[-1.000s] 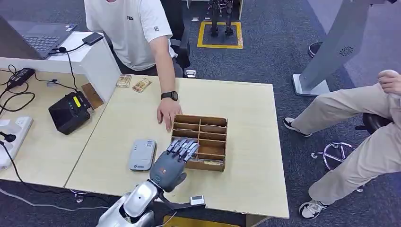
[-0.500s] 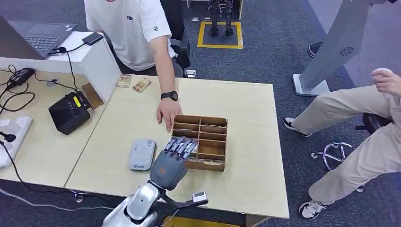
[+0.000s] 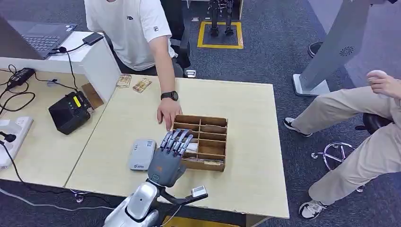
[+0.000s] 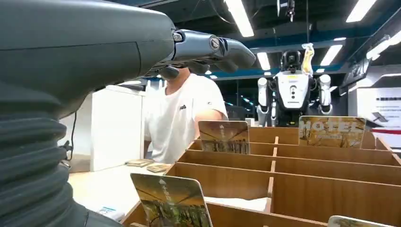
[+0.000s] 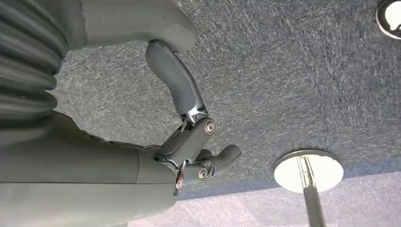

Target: Pass the card to the sensor for recognition and then transmit it.

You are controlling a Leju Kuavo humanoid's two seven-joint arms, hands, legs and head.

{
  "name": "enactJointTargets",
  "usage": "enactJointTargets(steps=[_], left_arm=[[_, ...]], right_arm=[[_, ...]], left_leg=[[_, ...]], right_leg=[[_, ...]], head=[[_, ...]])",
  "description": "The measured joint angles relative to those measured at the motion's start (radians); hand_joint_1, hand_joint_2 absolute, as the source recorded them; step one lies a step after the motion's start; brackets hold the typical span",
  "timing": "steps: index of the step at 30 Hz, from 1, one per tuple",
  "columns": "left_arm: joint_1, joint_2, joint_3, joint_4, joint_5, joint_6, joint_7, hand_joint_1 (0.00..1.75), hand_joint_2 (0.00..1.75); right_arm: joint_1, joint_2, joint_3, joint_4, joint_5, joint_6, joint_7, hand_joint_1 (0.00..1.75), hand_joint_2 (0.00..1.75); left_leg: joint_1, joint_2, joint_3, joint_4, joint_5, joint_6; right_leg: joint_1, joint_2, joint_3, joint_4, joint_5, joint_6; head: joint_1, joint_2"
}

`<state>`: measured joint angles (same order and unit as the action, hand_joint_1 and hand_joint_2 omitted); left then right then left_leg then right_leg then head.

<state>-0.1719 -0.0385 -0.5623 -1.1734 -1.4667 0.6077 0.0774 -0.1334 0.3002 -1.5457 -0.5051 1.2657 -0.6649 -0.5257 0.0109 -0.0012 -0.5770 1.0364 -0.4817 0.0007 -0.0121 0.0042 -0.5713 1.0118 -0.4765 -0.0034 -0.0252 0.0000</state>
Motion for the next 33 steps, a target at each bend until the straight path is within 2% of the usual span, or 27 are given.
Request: enactJointTargets(steps=[13,16,19,20,21,22,23,24,26,33], left_arm=[[-0.019,-0.027,0.027,0.092,-0.020,0.018,0.012,0.03,1.75],[-0.024,-0.033,0.031,0.111,-0.021,0.028,0.013,0.07,1.75],[-0.029,-0.039,0.033,0.127,-0.021,0.029,0.014,0.21,1.75],[-0.029,-0.042,0.035,0.134,-0.021,0.032,0.014,0.75,1.75],[-0.030,-0.042,0.039,0.138,-0.021,0.038,0.014,1.20,1.75],[-0.031,-0.045,0.041,0.144,-0.021,0.044,0.014,1.20,1.75],[-0.033,-0.047,0.043,0.149,-0.021,0.046,0.015,1.52,1.75],[-0.034,-0.050,0.044,0.154,-0.021,0.050,0.015,1.64,1.75],[-0.037,-0.052,0.047,0.163,-0.021,0.062,0.015,1.75,1.75],[-0.037,-0.059,0.064,0.171,-0.021,0.077,0.014,1.75,1.75]], right_arm=[[0.000,0.000,0.000,0.005,0.004,0.000,-0.001,0.00,1.75],[-0.001,0.000,0.000,0.006,0.004,0.000,-0.004,0.00,1.75],[-0.001,0.000,0.000,0.008,0.006,0.000,-0.004,0.00,1.75],[-0.001,0.000,0.000,0.009,0.005,0.000,-0.004,0.00,1.75],[-0.001,0.000,0.000,0.010,0.005,0.000,-0.004,0.00,1.75],[-0.001,0.000,0.000,0.011,0.006,0.000,-0.004,0.00,1.75],[-0.001,0.000,0.000,0.011,0.006,0.000,-0.004,0.00,1.75],[-0.002,0.000,0.000,0.011,0.005,0.000,-0.004,0.00,1.75],[-0.002,0.000,0.000,0.012,0.005,0.000,-0.004,0.00,1.75],[-0.002,0.000,0.000,0.012,0.005,0.000,-0.004,0.00,1.75]], left_leg=[[0.000,0.000,0.000,0.000,0.000,0.000],[0.000,0.000,0.000,0.000,0.000,0.000],[0.000,0.000,0.000,0.000,0.000,0.000],[0.000,0.000,0.000,0.000,0.000,0.000],[0.000,0.000,0.000,0.000,0.000,0.000],[0.000,0.000,0.000,0.000,0.000,0.000],[0.000,0.000,0.000,0.000,0.000,0.000],[0.000,0.000,0.000,0.000,0.000,0.000],[0.000,0.000,0.000,0.000,0.000,0.000],[0.000,0.000,0.000,0.000,0.000,0.000]], right_leg=[[0.000,0.000,0.000,0.000,0.000,0.000],[0.000,0.000,0.000,0.000,0.000,0.000],[0.000,0.000,0.000,0.000,0.000,0.000],[0.000,0.000,0.000,0.000,0.000,0.000],[0.000,0.000,0.000,0.000,0.000,0.000],[0.000,0.000,0.000,0.000,0.000,0.000],[0.000,0.000,0.000,0.000,0.000,0.000],[0.000,0.000,0.000,0.000,0.000,0.000],[0.000,0.000,0.000,0.000,0.000,0.000],[0.000,0.000,0.000,0.000,0.000,0.000]], head=[[0.000,0.000],[0.000,0.000],[0.000,0.000],[0.000,0.000],[0.000,0.000],[0.000,0.000],[0.000,0.000],[0.000,0.000],[0.000,0.000],[0.000,0.000]])
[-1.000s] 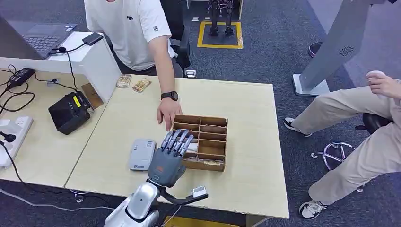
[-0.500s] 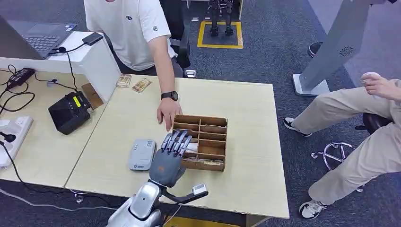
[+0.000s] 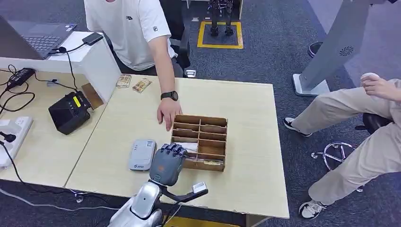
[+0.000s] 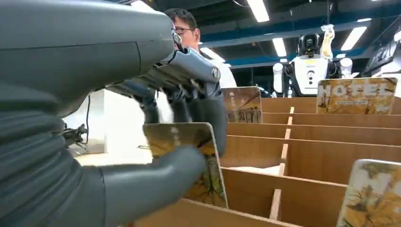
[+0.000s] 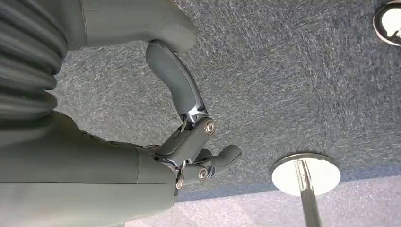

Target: Pass the card to the sensor for recognition and then transmit it.

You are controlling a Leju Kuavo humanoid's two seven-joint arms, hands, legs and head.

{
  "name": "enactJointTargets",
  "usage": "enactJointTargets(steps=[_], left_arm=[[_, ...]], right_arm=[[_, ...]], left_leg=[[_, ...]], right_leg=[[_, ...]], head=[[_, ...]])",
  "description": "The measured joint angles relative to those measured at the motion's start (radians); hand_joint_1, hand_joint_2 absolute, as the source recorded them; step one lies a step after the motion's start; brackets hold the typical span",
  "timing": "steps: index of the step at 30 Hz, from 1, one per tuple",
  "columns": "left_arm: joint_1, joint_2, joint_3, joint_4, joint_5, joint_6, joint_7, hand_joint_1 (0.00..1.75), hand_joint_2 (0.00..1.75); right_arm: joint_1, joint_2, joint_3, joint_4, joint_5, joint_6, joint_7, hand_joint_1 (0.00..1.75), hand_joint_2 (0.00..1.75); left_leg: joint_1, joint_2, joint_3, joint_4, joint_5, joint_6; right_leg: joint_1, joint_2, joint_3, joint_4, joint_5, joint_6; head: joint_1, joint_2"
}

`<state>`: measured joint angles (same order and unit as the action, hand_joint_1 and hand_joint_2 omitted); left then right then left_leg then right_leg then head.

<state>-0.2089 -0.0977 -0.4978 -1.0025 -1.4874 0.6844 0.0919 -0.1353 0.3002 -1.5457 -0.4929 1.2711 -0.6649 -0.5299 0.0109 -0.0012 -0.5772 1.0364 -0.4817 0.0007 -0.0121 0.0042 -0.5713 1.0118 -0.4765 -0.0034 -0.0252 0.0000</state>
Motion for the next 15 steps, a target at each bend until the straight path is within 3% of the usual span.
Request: enactJointTargets(steps=[15], left_arm=[[-0.004,-0.002,0.006,0.019,0.002,0.006,-0.033,1.75,1.75]], right_arm=[[0.000,0.000,0.000,0.000,0.000,0.000,-0.001,0.00,1.75]], left_leg=[[0.000,0.000,0.000,0.000,0.000,0.000]], right_leg=[[0.000,0.000,0.000,0.000,0.000,0.000]], head=[[0.000,0.000]])
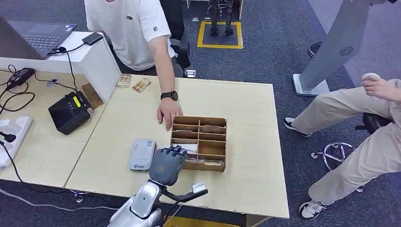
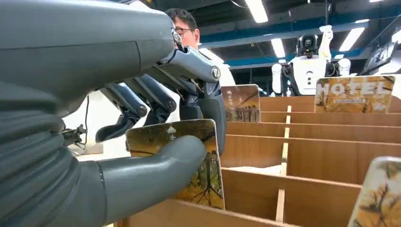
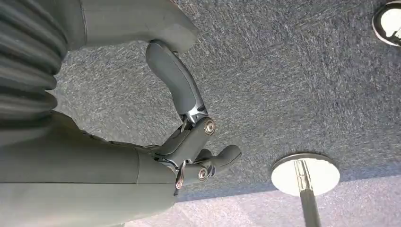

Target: Pass the card to the sensor for recognition and then transmit it.

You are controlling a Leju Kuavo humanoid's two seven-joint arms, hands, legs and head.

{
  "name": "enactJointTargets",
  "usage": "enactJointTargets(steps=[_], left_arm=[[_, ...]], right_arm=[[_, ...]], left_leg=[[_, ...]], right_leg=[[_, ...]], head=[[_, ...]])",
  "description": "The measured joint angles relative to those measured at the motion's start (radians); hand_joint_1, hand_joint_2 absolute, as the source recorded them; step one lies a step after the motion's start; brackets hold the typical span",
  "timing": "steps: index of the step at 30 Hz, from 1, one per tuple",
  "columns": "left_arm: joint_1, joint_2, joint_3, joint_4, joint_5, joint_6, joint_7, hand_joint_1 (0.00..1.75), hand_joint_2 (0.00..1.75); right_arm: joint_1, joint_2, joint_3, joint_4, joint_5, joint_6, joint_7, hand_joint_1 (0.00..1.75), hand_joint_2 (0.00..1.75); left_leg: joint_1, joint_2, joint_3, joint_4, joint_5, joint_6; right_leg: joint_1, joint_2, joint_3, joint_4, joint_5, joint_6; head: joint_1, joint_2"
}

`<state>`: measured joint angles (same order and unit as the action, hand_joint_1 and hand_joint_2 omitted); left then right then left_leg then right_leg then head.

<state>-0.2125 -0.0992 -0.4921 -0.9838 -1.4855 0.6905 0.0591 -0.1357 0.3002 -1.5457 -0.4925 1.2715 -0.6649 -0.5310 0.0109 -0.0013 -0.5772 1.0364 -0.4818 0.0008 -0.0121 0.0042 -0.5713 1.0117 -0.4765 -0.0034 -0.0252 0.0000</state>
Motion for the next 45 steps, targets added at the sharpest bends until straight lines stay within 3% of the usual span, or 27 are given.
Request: enactJointTargets(steps=[8,9,10,12,14,19,22,24,29,33,39,43,45], left_arm=[[0.000,-0.004,0.002,0.007,0.014,0.007,-0.025,1.75,1.75],[0.014,-0.005,0.013,-0.023,0.048,0.008,-0.062,1.75,1.75],[0.064,-0.021,0.069,-0.165,0.124,0.008,-0.188,1.75,1.75],[0.088,-0.057,0.134,-0.252,0.173,0.009,-0.317,1.75,1.75],[0.096,-0.080,0.182,-0.306,0.185,0.009,-0.360,1.75,1.75],[0.118,-0.109,0.239,-0.375,0.203,0.009,-0.390,1.75,1.75],[0.128,-0.161,0.320,-0.452,0.407,0.010,-0.625,1.75,1.75],[0.126,-0.167,0.362,-0.501,0.545,0.010,-0.687,1.75,1.75],[0.065,-0.174,0.394,-0.531,0.748,0.011,-0.687,1.75,1.75],[-0.061,-0.187,0.395,-0.485,0.885,0.011,-0.618,1.75,1.75],[-0.214,-0.205,0.451,-0.367,0.792,0.010,-0.574,1.75,1.75],[-0.250,-0.211,0.478,-0.318,0.764,0.010,-0.571,1.75,1.75],[-0.257,-0.215,0.491,-0.305,0.694,0.010,-0.561,1.75,1.75]], right_arm=[[0.000,0.000,0.000,0.005,0.000,0.000,-0.003,0.00,1.75],[0.000,0.000,0.000,0.006,0.000,0.000,-0.003,0.00,1.75],[0.000,0.000,0.000,0.006,0.000,0.000,0.002,0.00,1.75],[0.000,0.000,0.000,0.005,0.000,0.000,0.004,0.00,1.75],[0.000,0.000,0.000,0.004,0.001,0.000,0.004,0.00,1.75],[0.000,0.000,0.000,0.004,0.012,0.000,0.005,0.00,1.75],[0.001,0.000,0.000,-0.002,0.011,0.000,0.010,0.00,1.75],[0.001,0.004,0.000,-0.012,0.010,0.000,0.012,0.00,1.75],[0.001,0.007,0.000,-0.028,0.018,0.000,0.015,0.00,1.75],[0.000,0.007,0.000,-0.027,0.032,0.000,0.009,0.00,1.75],[-0.008,0.007,0.000,-0.017,0.054,0.000,0.004,0.00,1.75],[-0.012,0.007,0.000,-0.011,0.054,0.000,0.006,0.00,1.75],[-0.013,0.007,0.000,-0.010,0.075,0.000,0.010,0.00,1.75]], left_leg=[[0.000,0.000,0.000,0.000,0.000,0.000],[0.000,0.000,0.000,0.000,0.000,0.000],[0.000,0.000,0.000,0.000,0.000,0.000],[0.000,0.000,-0.001,0.000,0.000,0.000],[0.000,0.000,-0.001,0.000,0.000,0.000],[0.000,0.000,-0.001,0.000,0.000,0.000],[0.000,0.000,0.000,0.000,0.000,0.000],[0.000,0.001,0.001,0.000,0.000,0.000],[0.000,-0.001,-0.001,0.000,0.001,0.000],[0.000,-0.001,-0.002,0.000,0.003,0.001],[-0.001,-0.002,-0.002,0.000,0.003,0.002],[-0.001,-0.002,-0.003,0.000,0.003,0.002],[-0.001,-0.002,-0.003,0.000,0.003,0.002]], right_leg=[[0.000,0.000,0.000,0.000,0.000,0.000],[0.000,0.000,0.000,0.000,0.000,0.000],[0.000,0.000,0.000,0.000,0.000,0.000],[0.000,0.000,0.000,0.000,0.000,0.000],[0.000,0.000,0.000,0.000,0.000,0.000],[0.000,0.000,0.000,0.000,0.000,0.000],[0.000,0.000,-0.001,0.000,0.000,0.000],[0.000,0.001,-0.001,0.000,0.000,0.000],[0.000,-0.001,-0.002,0.000,0.000,0.000],[0.000,-0.001,-0.002,0.000,0.002,0.001],[0.000,-0.001,-0.002,0.000,0.004,0.001],[0.000,-0.001,-0.002,0.000,0.003,0.001],[0.000,-0.001,-0.003,0.000,0.003,0.001]], head=[[0.000,0.000],[0.000,0.000],[0.000,0.000],[0.000,0.000],[0.000,0.000],[0.000,0.000],[0.003,0.000],[0.001,0.000],[0.000,0.000],[0.000,0.000],[0.000,0.000],[0.000,0.000],[0.000,0.000]])
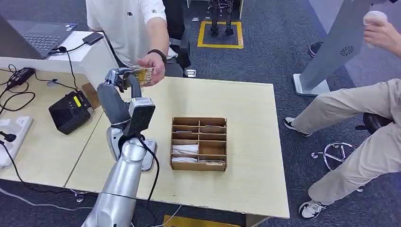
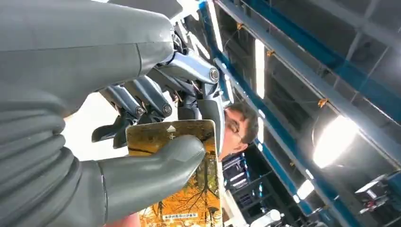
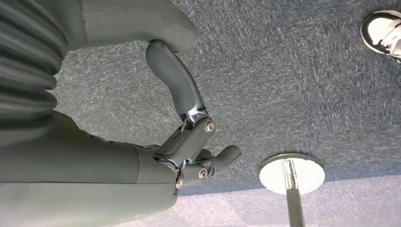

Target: Pass the card to the sensor for recognition and then transmit it.

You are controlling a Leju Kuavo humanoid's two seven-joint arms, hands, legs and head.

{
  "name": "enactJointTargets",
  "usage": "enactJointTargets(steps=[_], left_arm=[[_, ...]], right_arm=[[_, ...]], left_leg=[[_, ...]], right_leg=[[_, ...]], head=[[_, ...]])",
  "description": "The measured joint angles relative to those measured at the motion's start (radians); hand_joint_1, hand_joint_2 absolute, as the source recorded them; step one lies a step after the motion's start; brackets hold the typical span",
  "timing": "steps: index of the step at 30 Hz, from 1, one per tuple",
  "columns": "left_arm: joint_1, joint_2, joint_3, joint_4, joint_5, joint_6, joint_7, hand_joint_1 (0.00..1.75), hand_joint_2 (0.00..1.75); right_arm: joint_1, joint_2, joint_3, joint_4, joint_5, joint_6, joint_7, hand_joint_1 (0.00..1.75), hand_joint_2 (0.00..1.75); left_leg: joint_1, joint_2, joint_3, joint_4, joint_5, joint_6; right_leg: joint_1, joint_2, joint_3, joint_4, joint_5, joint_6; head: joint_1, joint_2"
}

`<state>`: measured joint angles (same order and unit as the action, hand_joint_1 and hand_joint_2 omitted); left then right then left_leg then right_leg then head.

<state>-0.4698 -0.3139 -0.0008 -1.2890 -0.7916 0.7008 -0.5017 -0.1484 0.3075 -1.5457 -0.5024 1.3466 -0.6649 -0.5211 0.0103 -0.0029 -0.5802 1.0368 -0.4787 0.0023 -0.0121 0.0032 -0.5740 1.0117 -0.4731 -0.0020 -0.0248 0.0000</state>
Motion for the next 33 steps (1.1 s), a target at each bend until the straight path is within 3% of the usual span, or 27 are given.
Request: enactJointTargets(steps=[5,12,13,14,15,19,22,33], left_arm=[[-0.024,-0.003,0.036,0.058,-0.240,0.000,0.099,1.75,1.75],[-0.039,0.002,0.049,0.110,-0.280,0.000,0.122,1.75,1.75],[-0.040,0.002,0.050,0.113,-0.288,0.000,0.130,1.55,1.75],[-0.042,0.003,0.051,0.119,-0.301,0.000,0.142,0.35,1.75],[-0.047,0.004,0.051,0.130,-0.319,0.000,0.164,0.00,1.75],[-0.061,0.013,0.050,0.195,-0.383,0.000,0.260,0.00,1.75],[-0.062,0.021,0.042,0.217,-0.405,0.000,0.287,0.00,1.75],[-0.054,0.029,0.031,0.199,-0.231,0.001,0.194,0.00,1.75]], right_arm=[[-0.005,0.000,0.000,0.006,0.031,0.000,0.000,0.00,1.75],[-0.009,0.000,0.000,0.012,0.032,0.000,0.000,0.00,1.75],[-0.009,0.000,0.000,0.013,0.032,0.000,0.000,0.00,1.75],[-0.009,0.000,0.000,0.015,0.032,0.000,0.000,0.00,1.75],[-0.010,0.000,0.000,0.016,0.032,0.000,0.000,0.00,1.75],[-0.015,0.000,0.000,0.021,0.029,0.000,0.011,0.00,1.75],[-0.015,0.000,0.000,0.023,0.025,0.000,0.013,0.00,1.75],[-0.014,-0.001,0.000,0.025,-0.010,0.000,0.009,0.00,1.75]], left_leg=[[0.000,0.000,0.000,0.000,0.000,0.000],[0.000,0.000,0.000,0.000,0.000,0.000],[0.000,0.000,-0.001,0.000,0.000,0.000],[0.000,0.000,-0.001,0.000,0.000,0.000],[0.000,0.000,-0.001,0.000,0.000,0.000],[0.000,0.001,-0.001,0.000,0.000,0.000],[0.000,0.001,-0.001,0.000,0.000,0.000],[0.000,0.001,-0.001,0.000,0.000,0.000]], right_leg=[[0.000,0.000,0.000,0.000,0.000,0.000],[0.000,0.000,0.000,0.000,0.000,0.000],[0.000,0.000,0.000,0.000,0.000,0.000],[0.000,0.000,0.000,0.000,0.000,0.000],[0.000,0.000,0.000,0.000,0.000,0.000],[0.000,0.001,-0.001,0.000,0.000,0.000],[0.000,0.001,-0.001,0.000,0.000,0.000],[0.000,0.001,-0.001,0.000,0.000,0.000]], head=[[0.000,0.000],[0.000,0.000],[0.000,0.000],[0.000,0.000],[0.000,0.000],[0.000,0.000],[0.000,0.000],[0.000,0.000]])
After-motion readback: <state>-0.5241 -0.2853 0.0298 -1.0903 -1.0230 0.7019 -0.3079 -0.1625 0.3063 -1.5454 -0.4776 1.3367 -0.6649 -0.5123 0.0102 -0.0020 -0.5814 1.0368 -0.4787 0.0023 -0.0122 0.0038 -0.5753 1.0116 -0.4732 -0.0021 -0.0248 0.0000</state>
